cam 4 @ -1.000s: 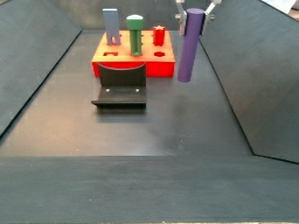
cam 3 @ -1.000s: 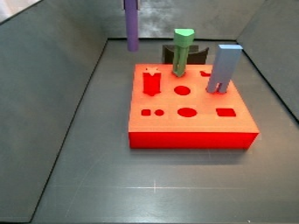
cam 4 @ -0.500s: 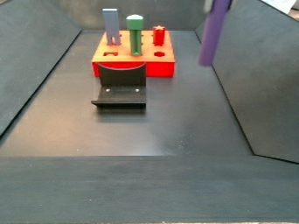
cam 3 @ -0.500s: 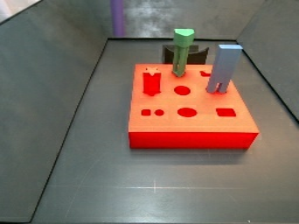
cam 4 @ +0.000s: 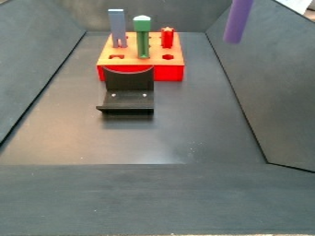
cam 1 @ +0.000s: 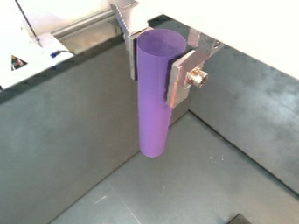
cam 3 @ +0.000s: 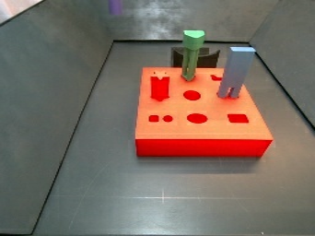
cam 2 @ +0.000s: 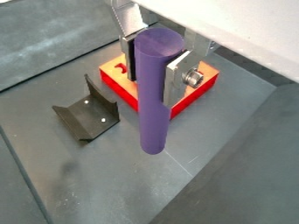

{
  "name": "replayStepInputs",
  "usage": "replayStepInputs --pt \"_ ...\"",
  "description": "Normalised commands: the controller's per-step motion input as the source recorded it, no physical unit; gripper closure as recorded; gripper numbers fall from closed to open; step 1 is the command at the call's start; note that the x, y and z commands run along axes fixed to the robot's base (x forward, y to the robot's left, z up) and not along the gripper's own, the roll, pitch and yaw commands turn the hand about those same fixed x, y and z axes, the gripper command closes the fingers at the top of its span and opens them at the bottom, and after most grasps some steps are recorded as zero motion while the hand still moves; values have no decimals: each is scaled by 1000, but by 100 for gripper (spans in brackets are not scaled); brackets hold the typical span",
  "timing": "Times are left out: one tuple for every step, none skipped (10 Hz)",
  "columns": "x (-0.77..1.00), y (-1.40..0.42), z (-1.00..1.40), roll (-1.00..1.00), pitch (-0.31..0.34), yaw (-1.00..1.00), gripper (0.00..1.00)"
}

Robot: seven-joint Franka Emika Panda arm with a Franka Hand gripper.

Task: Pick up the round object. Move up. Move to above the board. Insert the round object.
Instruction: Move to above the board.

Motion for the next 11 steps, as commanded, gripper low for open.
replayStepInputs --pt "356 -1000 119 176 295 -348 100" --pt "360 -1000 110 169 292 -314 100" --pt "381 -1000 115 88 280 -152 100" --pt "389 -1000 115 28 252 -109 100" --pt "394 -1000 115 -5 192 -48 100" --pt "395 -1000 118 -1 159 -29 100" --pt "400 -1000 120 5 126 -3 100" --pt "413 -1000 122 -4 118 3 100" --pt "427 -1000 127 -4 126 3 100" --pt "434 -1000 131 -5 124 2 100" --pt "455 -1000 130 13 127 9 100"
